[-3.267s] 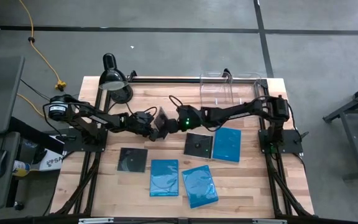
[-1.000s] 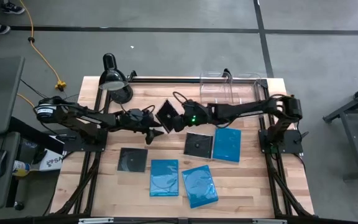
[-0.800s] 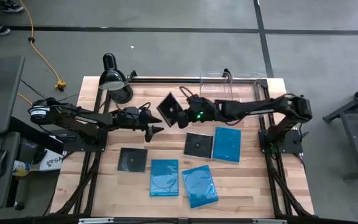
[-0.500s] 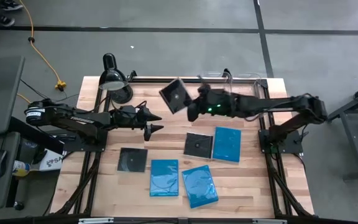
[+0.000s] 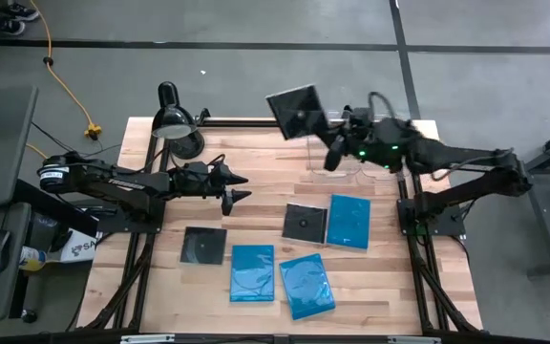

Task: Pick & place jewel cases by type
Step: Put the top black CD case into the right transparent bin

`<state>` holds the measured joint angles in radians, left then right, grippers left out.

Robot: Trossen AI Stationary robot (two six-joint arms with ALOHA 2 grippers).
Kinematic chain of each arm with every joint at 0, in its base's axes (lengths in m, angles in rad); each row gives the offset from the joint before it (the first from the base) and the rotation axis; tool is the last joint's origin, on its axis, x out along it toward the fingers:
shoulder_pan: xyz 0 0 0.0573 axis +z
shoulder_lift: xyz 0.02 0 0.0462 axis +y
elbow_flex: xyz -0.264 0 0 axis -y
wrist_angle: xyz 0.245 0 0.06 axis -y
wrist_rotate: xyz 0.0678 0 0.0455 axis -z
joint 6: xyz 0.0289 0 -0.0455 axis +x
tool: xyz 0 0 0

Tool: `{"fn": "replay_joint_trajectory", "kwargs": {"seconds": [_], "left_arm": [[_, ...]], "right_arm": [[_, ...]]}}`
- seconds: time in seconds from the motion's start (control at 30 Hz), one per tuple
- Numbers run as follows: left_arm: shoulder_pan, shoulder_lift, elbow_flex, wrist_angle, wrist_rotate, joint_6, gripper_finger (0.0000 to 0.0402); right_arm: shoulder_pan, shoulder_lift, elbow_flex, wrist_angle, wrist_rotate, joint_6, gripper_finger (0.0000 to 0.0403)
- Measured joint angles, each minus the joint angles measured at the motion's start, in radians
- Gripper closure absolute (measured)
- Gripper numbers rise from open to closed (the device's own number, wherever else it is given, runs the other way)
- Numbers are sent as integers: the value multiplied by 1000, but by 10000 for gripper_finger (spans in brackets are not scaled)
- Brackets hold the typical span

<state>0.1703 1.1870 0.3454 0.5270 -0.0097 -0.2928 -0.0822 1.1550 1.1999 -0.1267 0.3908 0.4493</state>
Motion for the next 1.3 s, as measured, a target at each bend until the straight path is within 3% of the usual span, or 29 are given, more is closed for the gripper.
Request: {"fn": "replay_joint_trajectory", "kwargs": {"seconds": [0.23,0.43,1.0,1.3], "left_arm": [[0,0,0,-1,-48,-16,166],[0,0,0,-1,-87,-38,166],[0,0,0,-1,-90,-78,166],[0,0,0,-3,-90,-79,166]], "right_arm": [[0,-113,0,74,-68,-108,390],[0,-196,0,142,-214,-196,395],[-3,-318,0,345,-1086,-286,386],[-2,-318,0,400,-1410,-291,388]]}}
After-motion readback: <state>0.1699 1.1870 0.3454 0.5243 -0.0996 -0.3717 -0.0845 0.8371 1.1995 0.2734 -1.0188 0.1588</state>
